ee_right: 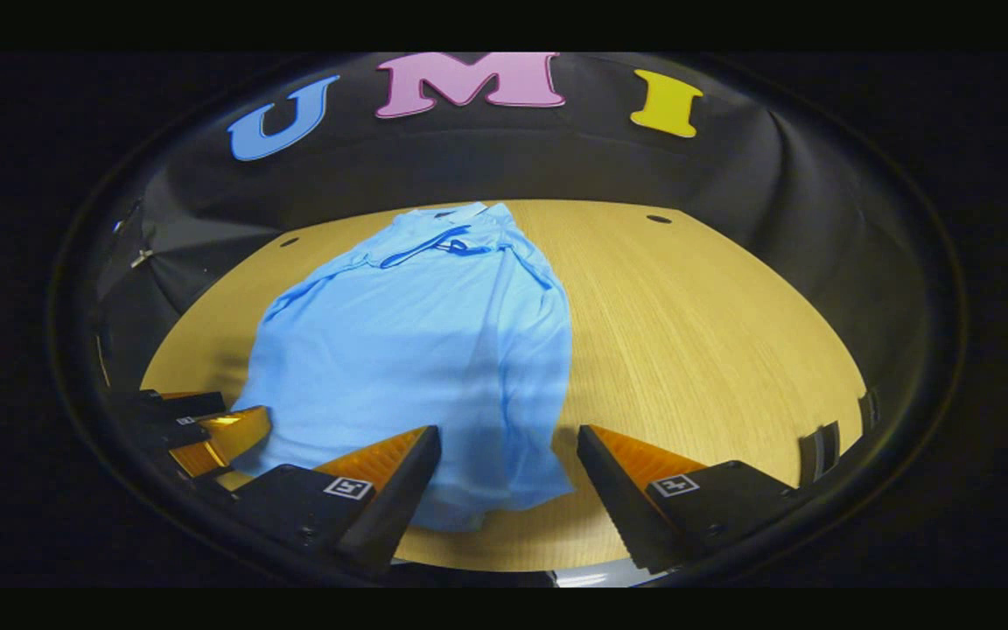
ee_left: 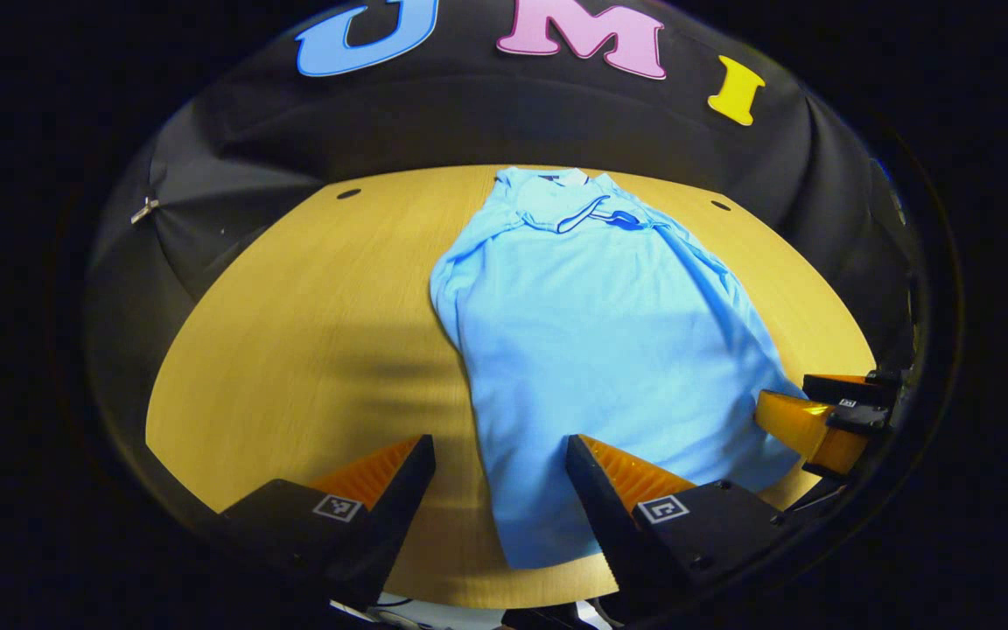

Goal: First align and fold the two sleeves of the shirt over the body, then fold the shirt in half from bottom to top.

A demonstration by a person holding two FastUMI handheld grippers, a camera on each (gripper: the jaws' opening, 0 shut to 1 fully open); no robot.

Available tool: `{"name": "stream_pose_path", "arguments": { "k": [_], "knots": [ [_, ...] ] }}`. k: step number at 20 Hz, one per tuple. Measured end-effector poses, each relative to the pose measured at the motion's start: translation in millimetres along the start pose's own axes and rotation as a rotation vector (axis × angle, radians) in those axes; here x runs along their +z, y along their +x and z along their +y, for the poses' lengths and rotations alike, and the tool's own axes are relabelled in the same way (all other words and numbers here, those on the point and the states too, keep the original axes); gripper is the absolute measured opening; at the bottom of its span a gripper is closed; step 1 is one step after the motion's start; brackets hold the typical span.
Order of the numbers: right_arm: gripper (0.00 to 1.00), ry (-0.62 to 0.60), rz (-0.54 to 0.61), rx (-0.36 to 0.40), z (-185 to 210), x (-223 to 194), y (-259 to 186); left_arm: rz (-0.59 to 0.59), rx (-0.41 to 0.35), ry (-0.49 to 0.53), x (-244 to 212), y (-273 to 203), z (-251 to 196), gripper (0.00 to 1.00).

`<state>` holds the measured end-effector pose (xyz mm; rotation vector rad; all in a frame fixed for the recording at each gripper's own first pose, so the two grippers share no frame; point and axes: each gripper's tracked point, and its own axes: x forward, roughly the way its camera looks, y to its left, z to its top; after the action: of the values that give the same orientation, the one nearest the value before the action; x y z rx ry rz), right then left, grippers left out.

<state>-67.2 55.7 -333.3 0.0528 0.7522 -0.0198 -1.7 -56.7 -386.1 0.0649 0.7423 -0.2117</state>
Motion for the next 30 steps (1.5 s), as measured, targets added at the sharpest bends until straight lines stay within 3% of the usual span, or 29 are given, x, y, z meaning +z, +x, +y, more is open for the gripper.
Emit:
{"name": "stream_pose_path", "arguments": {
  "k": [1, 3, 4, 5, 6, 7, 8, 10, 11, 13, 14, 15, 19, 20, 22, 23, 24, 26, 27, 28, 30],
  "knots": [
    [1.00, -0.031, -0.028, 0.002, 0, 6, 0, -0.007, 0.000, 0.009, -1, 0, 0, 0.98],
    [0.93, -0.034, -0.025, 0.010, 1, 5, 1, -0.009, -0.009, 0.017, -1, 1, -3, 0.98],
    [0.99, -0.024, -0.016, 0.008, 0, 3, 3, -0.007, -0.015, 0.018, -1, 2, -7, 0.90],
    [0.95, -0.023, -0.019, 0.012, 0, 5, 3, -0.009, -0.015, 0.021, -1, 1, -10, 0.88],
    [0.88, -0.024, -0.015, 0.019, 3, 5, 4, -0.015, -0.024, 0.030, 0, 2, -15, 0.80],
    [0.70, -0.030, -0.013, 0.026, 5, 5, 4, -0.028, -0.035, 0.050, 0, 3, -20, 0.76],
    [0.69, -0.044, -0.011, 0.041, 9, 4, 4, -0.046, -0.060, 0.078, 1, 4, -26, 0.64],
    [0.51, -0.068, -0.009, 0.065, 15, 5, 4, -0.067, -0.080, 0.128, 1, 6, -33, 0.40],
    [0.36, -0.071, 0.004, 0.082, 20, 5, 4, -0.069, -0.092, 0.140, 1, 5, -36, 0.36],
    [0.16, -0.085, 0.035, 0.082, 22, 5, 6, -0.052, -0.102, 0.127, 0, 4, -35, 0.20],
    [0.16, -0.084, 0.047, 0.084, 23, 5, 5, -0.039, -0.106, 0.110, 2, 4, -36, 0.15],
    [0.04, -0.075, 0.062, 0.088, 23, 5, 4, -0.025, -0.116, 0.097, 2, 4, -37, 0.12],
    [0.02, -0.030, 0.094, 0.127, 18, 5, 3, 0.027, -0.170, 0.052, 4, 3, -37, 0.07],
    [0.12, -0.030, 0.096, 0.140, 17, 7, 1, 0.034, -0.170, 0.030, 5, 3, -36, 0.07],
    [0.02, -0.041, 0.078, 0.174, 19, 16, -6, 0.030, -0.153, 0.014, 10, -3, -35, 0.06],
    [0.02, -0.046, 0.067, 0.191, 21, 21, -11, 0.022, -0.151, 0.011, 14, -7, -37, 0.07],
    [0.07, -0.048, 0.053, 0.208, 23, 28, -13, 0.013, -0.155, 0.008, 21, -13, -40, 0.06],
    [0.07, -0.045, 0.033, 0.242, 28, 42, -16, -0.008, -0.184, -0.003, 39, -20, -50, 0.06],
    [0.02, -0.039, 0.019, 0.251, 28, 53, -15, -0.019, -0.189, -0.012, 51, -21, -53, 0.06],
    [0.12, -0.033, 0.002, 0.256, 27, 63, -13, -0.028, -0.184, -0.024, 62, -20, -53, 0.06],
    [0.07, -0.021, -0.029, 0.260, 20, 88, -6, -0.041, -0.166, -0.054, 89, -17, -51, 0.06]
  ]
}}
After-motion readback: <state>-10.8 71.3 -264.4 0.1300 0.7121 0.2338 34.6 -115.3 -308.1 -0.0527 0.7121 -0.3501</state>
